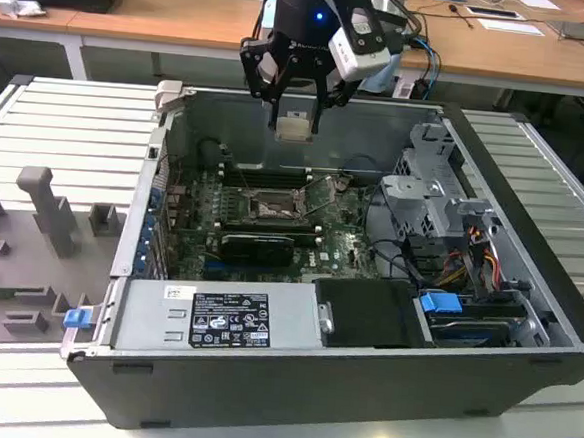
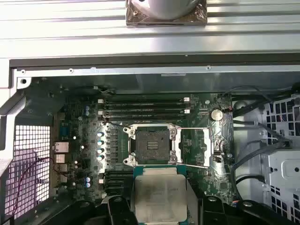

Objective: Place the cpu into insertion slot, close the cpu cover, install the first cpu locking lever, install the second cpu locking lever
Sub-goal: 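Place the cpu into insertion slot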

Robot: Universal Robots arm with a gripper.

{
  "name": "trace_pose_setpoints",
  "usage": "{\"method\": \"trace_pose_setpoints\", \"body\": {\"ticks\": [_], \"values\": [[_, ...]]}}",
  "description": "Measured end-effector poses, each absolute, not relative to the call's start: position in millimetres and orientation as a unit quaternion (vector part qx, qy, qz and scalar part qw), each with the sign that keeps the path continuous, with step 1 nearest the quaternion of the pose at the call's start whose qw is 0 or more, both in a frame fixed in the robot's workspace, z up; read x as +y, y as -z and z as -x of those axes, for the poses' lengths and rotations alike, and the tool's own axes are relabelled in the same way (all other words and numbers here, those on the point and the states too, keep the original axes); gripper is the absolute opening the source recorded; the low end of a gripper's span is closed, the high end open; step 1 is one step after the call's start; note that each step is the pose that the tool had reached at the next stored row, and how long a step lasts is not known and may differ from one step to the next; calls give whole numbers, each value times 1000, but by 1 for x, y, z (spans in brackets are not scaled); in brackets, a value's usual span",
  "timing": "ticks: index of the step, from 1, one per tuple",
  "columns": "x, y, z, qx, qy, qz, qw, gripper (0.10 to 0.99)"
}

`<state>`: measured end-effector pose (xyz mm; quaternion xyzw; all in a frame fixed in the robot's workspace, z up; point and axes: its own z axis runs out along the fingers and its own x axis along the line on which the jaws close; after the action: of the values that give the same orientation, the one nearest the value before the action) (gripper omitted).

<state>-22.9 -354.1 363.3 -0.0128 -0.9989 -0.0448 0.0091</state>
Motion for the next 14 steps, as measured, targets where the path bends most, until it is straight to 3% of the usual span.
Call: {"method": "trace_pose_setpoints", "body": {"ticks": [14], "values": [[-354,-360,23,-994,45,103,5,529]]}}
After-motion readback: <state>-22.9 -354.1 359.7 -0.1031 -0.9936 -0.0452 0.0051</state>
